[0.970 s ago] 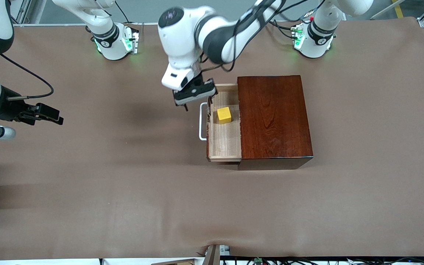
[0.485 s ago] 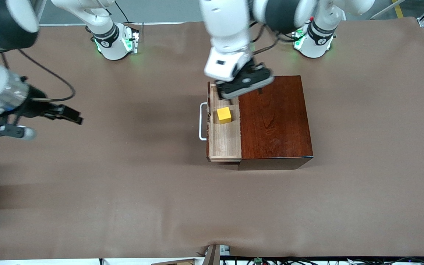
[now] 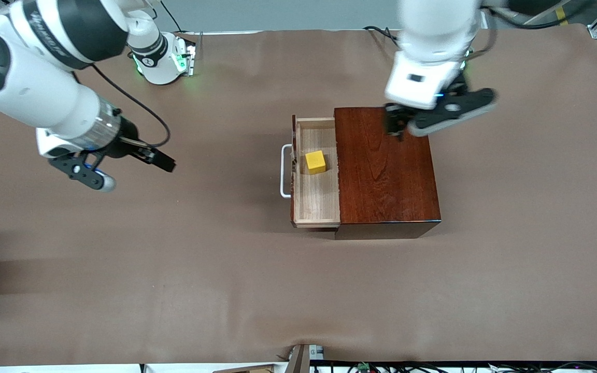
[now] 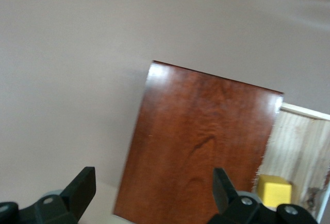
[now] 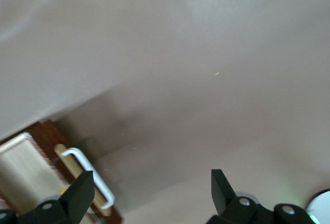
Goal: Open drawer, take yellow block, close drawer
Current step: 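Reach the right gripper down over the yellow cube in the drawer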
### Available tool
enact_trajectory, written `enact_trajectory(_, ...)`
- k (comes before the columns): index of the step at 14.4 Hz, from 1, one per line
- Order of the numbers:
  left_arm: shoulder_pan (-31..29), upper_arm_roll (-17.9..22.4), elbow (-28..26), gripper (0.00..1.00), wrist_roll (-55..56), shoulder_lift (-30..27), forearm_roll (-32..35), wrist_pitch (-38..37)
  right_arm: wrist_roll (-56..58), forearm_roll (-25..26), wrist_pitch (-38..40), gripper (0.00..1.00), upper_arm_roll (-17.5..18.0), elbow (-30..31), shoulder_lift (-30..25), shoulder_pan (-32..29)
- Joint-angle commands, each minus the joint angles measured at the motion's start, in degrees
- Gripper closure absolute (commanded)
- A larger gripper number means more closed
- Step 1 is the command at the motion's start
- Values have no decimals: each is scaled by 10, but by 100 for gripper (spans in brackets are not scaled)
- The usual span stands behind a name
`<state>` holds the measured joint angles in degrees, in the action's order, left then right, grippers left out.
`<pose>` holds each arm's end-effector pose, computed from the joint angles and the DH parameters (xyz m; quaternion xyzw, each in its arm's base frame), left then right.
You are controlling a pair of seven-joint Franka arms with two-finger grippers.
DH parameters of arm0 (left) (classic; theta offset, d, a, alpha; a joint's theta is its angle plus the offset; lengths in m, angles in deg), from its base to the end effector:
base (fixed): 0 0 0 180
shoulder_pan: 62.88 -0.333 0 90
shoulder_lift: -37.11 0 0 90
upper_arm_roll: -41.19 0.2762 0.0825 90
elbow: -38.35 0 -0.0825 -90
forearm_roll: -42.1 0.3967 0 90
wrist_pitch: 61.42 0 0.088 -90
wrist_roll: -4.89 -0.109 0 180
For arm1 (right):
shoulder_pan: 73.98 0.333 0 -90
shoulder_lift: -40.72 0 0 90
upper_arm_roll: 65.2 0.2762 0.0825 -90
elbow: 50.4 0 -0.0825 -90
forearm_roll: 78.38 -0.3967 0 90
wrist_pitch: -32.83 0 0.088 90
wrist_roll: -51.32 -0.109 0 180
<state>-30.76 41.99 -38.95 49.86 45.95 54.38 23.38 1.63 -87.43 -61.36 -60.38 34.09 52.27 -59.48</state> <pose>0.5246 -0.2910 0.5940 -0.9860 -0.1265 -0.0574 0.0919 0.5847 0.2176 0.5175 -0.9593 0.2684 0.0622 0.0628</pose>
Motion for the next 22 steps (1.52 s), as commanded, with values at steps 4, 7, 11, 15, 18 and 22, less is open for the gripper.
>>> enact_trajectory(4,-137,-8,-107,0,-166,-107,-55,3,-190,-9,-56,0,-4,-15,40,82)
enact_trajectory(7,-199,-8,-133,0,-232,-130,-97,4,-300,-8,-100,0,-4,-18,66,124)
enact_trajectory(11,-257,-7,-145,0,-310,-145,-124,3,-421,-6,-137,0,-5,-30,105,170)
enact_trajectory(15,-260,-4,-108,0,-327,-127,-125,3,-569,-3,-150,0,-6,-85,174,210)
enact_trajectory(18,-254,-6,-96,0,-328,-119,-119,3,-618,-3,-147,0,-6,-90,187,232)
enact_trajectory(22,-253,-10,-100,0,-328,-123,-120,-9,-675,-1,-165,0,-8,-93,222,260)
